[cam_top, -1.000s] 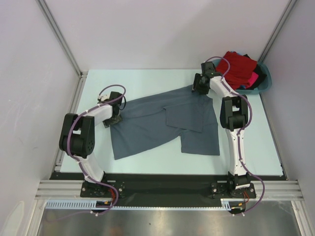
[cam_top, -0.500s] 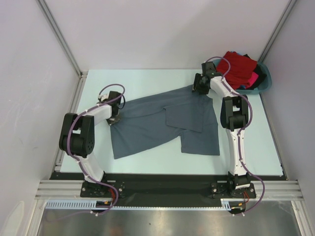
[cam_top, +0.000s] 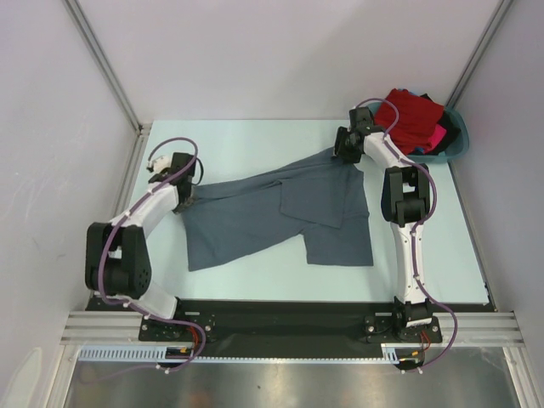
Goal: Fold and stack the t-shirts
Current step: Fold the tshirt
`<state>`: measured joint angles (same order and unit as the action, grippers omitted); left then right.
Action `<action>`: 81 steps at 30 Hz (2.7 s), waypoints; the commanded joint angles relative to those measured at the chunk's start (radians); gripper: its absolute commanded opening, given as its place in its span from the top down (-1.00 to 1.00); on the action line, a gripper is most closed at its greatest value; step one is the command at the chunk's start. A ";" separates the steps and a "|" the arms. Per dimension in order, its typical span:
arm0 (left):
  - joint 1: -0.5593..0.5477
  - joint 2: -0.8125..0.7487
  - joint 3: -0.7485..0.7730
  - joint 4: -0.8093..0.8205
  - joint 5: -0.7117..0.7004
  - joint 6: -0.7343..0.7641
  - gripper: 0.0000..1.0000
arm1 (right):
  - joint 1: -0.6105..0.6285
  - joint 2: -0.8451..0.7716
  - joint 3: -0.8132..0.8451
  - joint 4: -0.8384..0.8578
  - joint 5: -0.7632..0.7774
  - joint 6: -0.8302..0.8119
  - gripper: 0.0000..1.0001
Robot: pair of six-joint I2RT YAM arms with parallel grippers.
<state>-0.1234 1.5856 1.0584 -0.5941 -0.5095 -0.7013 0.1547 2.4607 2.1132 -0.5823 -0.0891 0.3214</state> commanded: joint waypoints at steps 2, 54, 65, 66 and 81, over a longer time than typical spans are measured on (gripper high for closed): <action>0.067 -0.085 -0.023 -0.108 -0.169 -0.040 0.72 | -0.015 0.000 -0.030 -0.013 0.020 -0.002 -0.08; 0.271 0.306 0.084 0.329 0.853 0.197 -0.90 | -0.024 0.009 -0.025 -0.019 0.017 -0.010 -0.05; 0.271 0.251 0.126 0.307 0.801 0.217 0.99 | -0.026 0.011 -0.027 -0.017 0.019 -0.010 -0.05; 0.271 0.243 0.141 0.297 0.789 0.226 0.99 | -0.024 0.012 -0.027 -0.019 0.017 -0.010 -0.05; 0.271 0.108 0.341 0.295 0.315 0.356 0.38 | -0.026 0.018 -0.024 -0.016 0.005 -0.012 -0.05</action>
<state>0.1200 1.7309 1.3918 -0.3466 0.0566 -0.4068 0.1486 2.4588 2.1086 -0.5720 -0.1276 0.3210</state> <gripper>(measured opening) 0.287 0.523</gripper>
